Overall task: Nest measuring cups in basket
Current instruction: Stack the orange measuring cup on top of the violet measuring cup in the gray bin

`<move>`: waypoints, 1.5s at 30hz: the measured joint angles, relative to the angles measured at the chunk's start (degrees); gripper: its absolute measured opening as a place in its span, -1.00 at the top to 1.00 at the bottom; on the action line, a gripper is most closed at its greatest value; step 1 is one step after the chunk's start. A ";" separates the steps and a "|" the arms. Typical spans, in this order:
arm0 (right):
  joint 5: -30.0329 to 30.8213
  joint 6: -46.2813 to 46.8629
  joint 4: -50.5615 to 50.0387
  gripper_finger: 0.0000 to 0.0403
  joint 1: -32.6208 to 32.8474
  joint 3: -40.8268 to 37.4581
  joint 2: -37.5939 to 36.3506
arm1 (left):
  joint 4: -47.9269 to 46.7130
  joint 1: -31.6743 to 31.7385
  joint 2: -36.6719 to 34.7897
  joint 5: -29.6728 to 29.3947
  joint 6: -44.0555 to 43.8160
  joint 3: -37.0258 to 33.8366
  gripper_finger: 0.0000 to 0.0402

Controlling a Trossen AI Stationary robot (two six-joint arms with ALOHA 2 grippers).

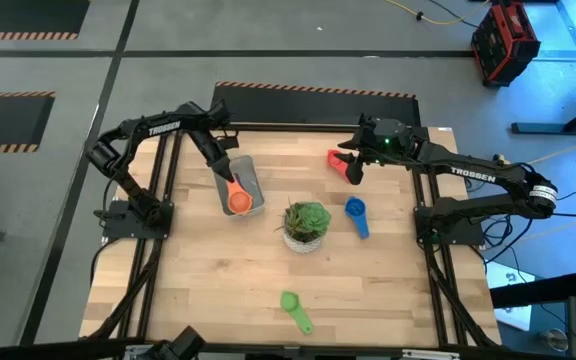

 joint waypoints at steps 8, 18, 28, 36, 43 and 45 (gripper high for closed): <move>0.01 0.00 -0.01 0.20 0.01 0.00 0.00 | 1.54 -1.50 0.00 -8.88 -0.46 -0.04 0.38; 0.01 0.00 0.00 0.20 0.01 0.00 0.00 | 7.04 -2.11 0.00 -11.88 -2.76 -0.07 0.26; 0.01 0.00 0.00 0.20 0.01 0.00 0.00 | 9.95 -1.11 0.00 -12.97 -4.77 -0.04 0.26; 0.01 -0.11 -0.02 0.20 0.01 0.00 0.00 | 10.75 -2.46 0.00 -17.59 -5.57 -0.04 0.25; 0.01 -0.07 -0.02 0.20 0.01 0.00 0.00 | 11.62 -5.00 0.00 -21.69 -6.48 -0.02 0.25; 0.01 -0.07 -0.02 0.20 0.01 0.00 0.00 | 11.78 -5.62 0.00 -21.79 -6.51 0.00 0.25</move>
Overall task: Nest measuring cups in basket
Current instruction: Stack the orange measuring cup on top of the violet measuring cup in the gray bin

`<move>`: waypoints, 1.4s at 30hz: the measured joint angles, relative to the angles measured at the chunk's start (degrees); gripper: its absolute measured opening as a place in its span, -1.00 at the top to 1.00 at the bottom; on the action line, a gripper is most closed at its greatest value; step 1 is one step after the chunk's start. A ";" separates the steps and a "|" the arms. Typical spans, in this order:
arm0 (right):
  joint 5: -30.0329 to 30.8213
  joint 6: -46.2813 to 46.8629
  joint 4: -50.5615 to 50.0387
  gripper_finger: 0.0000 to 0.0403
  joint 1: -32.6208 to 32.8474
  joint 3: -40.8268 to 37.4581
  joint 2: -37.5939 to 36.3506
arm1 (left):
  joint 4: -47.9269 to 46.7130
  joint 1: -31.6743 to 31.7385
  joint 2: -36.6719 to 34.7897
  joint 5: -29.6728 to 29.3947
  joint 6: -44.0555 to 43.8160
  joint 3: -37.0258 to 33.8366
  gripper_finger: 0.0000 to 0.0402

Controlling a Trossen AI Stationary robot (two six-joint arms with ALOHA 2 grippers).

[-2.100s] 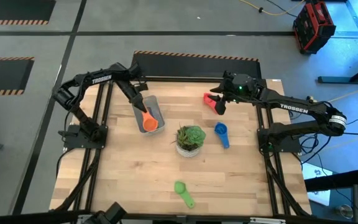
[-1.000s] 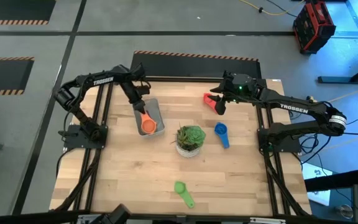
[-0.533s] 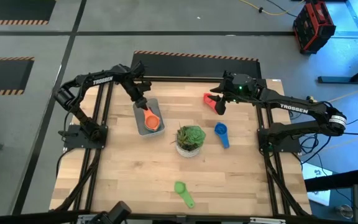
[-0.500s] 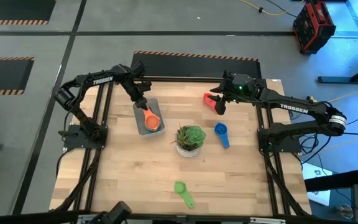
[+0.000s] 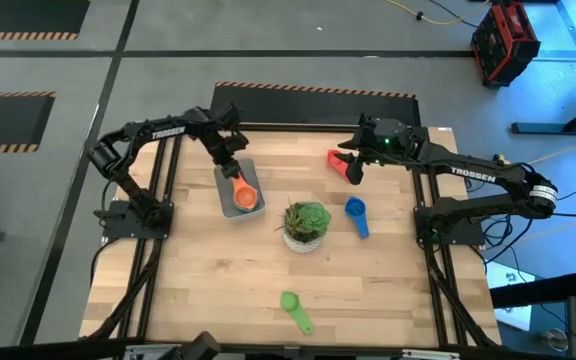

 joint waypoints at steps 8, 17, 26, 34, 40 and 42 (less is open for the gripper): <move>0.00 -0.17 0.00 0.20 0.00 0.00 0.00 | -0.07 -0.45 0.00 -2.80 -4.04 0.00 0.25; 0.00 -0.11 -0.01 0.20 0.00 0.00 0.00 | 1.62 -0.71 -0.96 -3.70 -4.11 0.70 0.25; 0.00 -0.11 -0.14 0.20 0.00 0.00 0.00 | 1.31 -1.03 -2.14 -6.91 -5.99 2.47 0.25; 0.00 -0.11 -0.90 0.20 0.00 0.00 0.00 | 1.31 -1.04 -2.14 -6.24 -4.16 2.44 0.25; 0.00 -0.11 -0.90 0.20 0.00 0.02 0.00 | 1.78 -2.19 -2.12 -20.93 -13.23 2.43 0.19; 0.00 -0.18 -0.90 0.20 0.00 0.02 0.00 | 1.71 -2.72 -1.89 -26.74 -14.82 2.39 0.20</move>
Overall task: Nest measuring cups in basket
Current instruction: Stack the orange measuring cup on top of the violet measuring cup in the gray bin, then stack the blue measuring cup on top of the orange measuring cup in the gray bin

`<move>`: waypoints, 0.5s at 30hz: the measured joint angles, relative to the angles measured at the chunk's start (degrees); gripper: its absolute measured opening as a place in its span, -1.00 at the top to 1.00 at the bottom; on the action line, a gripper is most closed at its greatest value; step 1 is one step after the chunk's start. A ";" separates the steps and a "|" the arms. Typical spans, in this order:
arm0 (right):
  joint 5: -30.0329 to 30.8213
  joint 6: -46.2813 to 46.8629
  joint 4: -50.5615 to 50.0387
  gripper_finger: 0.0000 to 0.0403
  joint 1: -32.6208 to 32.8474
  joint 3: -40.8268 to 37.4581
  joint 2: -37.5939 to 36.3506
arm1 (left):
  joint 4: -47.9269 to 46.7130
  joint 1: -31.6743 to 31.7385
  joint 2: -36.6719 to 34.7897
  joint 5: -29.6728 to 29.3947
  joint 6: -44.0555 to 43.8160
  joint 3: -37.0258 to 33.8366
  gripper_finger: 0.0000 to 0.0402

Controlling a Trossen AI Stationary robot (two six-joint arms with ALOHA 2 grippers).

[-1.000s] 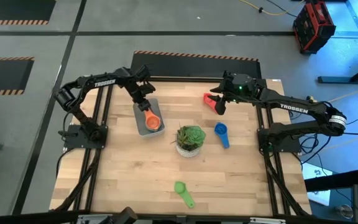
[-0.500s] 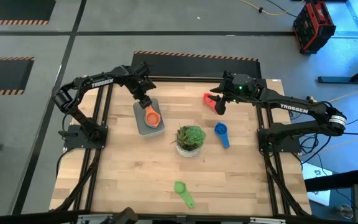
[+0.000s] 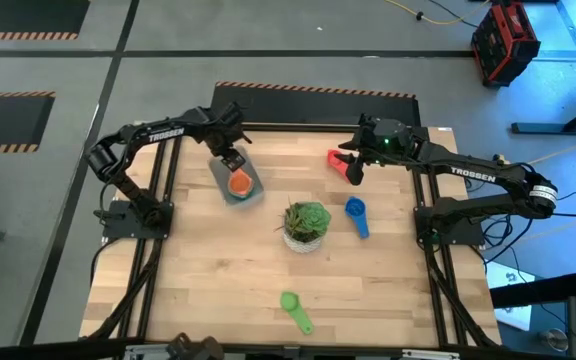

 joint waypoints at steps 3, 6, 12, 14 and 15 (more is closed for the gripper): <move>0.02 -0.08 0.00 0.20 0.00 0.01 0.00 | -0.37 -0.51 0.01 0.31 1.68 -0.01 0.19; 0.01 -0.12 0.00 0.20 -0.02 0.01 0.00 | -0.38 -0.91 0.01 3.12 3.26 -0.01 0.19; 0.01 -0.15 0.00 0.20 -0.01 0.01 0.00 | 0.02 -1.86 0.01 2.82 3.34 -0.01 0.19; 0.02 -0.14 0.00 0.20 0.00 0.01 0.00 | 0.04 -1.88 0.01 2.94 3.34 -0.01 0.19; 0.02 -0.14 0.00 0.20 0.00 0.01 0.00 | 0.04 -2.03 0.01 2.88 3.34 -0.01 0.20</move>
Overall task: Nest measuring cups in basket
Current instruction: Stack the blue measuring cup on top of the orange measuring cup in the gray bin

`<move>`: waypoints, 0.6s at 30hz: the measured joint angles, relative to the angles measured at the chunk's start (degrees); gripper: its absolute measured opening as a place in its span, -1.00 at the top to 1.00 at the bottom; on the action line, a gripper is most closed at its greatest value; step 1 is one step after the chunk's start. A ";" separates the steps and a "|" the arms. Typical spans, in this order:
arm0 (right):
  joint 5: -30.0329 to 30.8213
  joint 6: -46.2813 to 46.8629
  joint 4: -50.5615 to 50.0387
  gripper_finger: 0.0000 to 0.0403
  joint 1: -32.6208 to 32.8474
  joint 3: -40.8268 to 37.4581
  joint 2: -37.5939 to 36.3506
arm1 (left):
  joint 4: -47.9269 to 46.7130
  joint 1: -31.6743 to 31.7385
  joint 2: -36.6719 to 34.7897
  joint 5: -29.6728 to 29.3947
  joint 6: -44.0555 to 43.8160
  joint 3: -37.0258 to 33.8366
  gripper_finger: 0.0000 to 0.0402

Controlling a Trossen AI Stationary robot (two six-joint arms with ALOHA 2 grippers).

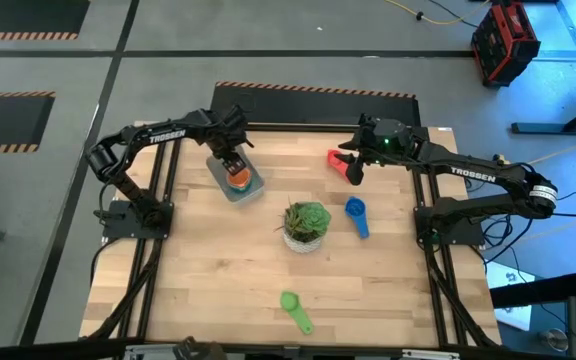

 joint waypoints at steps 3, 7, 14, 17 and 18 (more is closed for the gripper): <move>0.00 -0.01 0.00 0.20 -0.01 0.00 0.00 | 0.06 -0.46 -0.02 -0.01 0.00 0.00 0.19; 0.00 -0.02 0.02 0.20 -0.01 0.00 0.00 | 0.07 -1.79 -0.02 1.13 0.00 0.00 0.19; 0.00 -0.02 0.02 0.20 0.00 0.00 0.00 | 2.10 -6.62 -0.02 3.07 -0.04 0.00 0.19; 0.00 -0.02 0.02 0.20 0.00 0.00 0.00 | 3.64 -9.00 -0.02 3.08 -0.07 0.00 0.20; 0.00 -0.02 0.02 0.20 0.00 0.00 0.00 | 4.14 -9.86 -0.02 3.04 -0.09 0.00 0.19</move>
